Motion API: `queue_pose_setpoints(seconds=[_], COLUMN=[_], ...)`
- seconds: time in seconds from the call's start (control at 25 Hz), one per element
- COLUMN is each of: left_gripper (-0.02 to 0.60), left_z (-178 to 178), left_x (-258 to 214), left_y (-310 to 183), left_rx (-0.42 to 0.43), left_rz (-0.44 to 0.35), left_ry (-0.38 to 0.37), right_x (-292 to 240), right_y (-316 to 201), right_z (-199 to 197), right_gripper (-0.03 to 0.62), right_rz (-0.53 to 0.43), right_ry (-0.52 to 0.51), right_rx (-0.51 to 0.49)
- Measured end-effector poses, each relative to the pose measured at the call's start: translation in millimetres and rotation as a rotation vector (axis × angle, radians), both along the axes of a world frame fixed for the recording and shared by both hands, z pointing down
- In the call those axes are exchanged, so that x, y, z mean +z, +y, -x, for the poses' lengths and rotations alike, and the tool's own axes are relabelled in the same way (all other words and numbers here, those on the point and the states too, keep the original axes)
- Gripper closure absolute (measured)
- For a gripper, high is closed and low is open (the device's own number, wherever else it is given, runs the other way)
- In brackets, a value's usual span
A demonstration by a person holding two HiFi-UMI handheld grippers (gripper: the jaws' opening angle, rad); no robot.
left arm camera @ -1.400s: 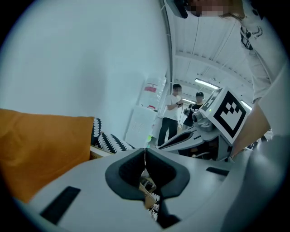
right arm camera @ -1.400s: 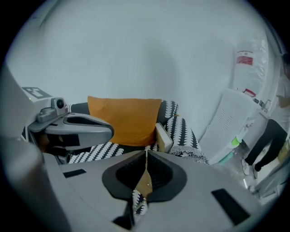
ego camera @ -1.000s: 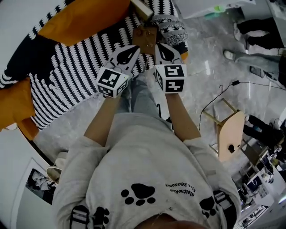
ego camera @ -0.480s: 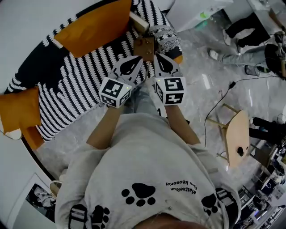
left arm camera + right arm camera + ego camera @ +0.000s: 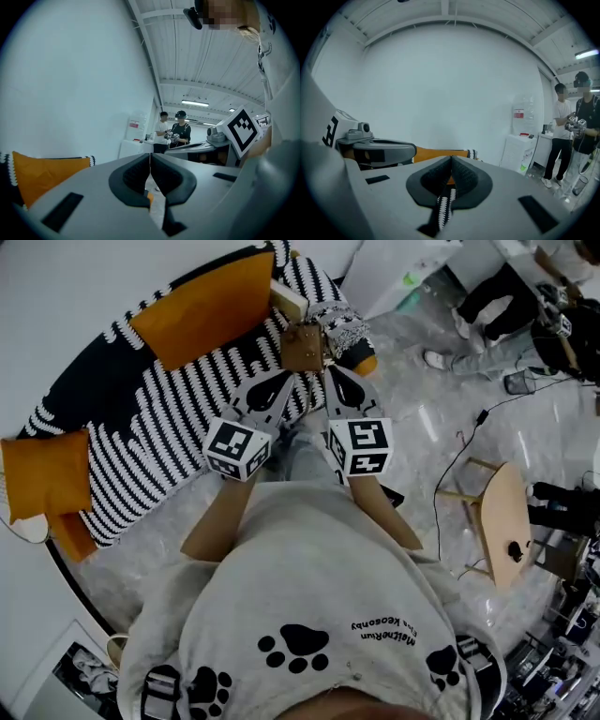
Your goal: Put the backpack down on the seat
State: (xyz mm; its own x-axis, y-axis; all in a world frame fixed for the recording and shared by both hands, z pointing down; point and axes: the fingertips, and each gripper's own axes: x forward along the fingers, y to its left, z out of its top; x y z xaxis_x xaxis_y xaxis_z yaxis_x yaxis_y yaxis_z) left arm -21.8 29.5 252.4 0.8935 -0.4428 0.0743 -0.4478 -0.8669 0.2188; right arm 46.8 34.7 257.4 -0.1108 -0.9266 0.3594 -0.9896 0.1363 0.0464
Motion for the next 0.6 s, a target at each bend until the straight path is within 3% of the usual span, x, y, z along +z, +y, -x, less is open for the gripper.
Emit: queue_pose_setpoints(seconds=[0.2,0.48,0.6], left_gripper=[0.560,0.560,0.560], left_z=[12,0,-9], left_x=[-3,-27,-40], left_y=[26,44,53], left_rx=[-0.002,-0.010,-0.009], left_rz=[0.027,0.037,0.026], left_ry=[0.015,0.047,0.048], right_x=[-10,-23,-31], right_y=[27,55,67], right_z=[12,8,6], right_gripper=[0.562,0.562,0.562], right_rz=[-0.036,-0.059,-0.066], right_ry=[-0.024,-0.093,-0.075], right_rx=[0.003,-0.011,-0.040])
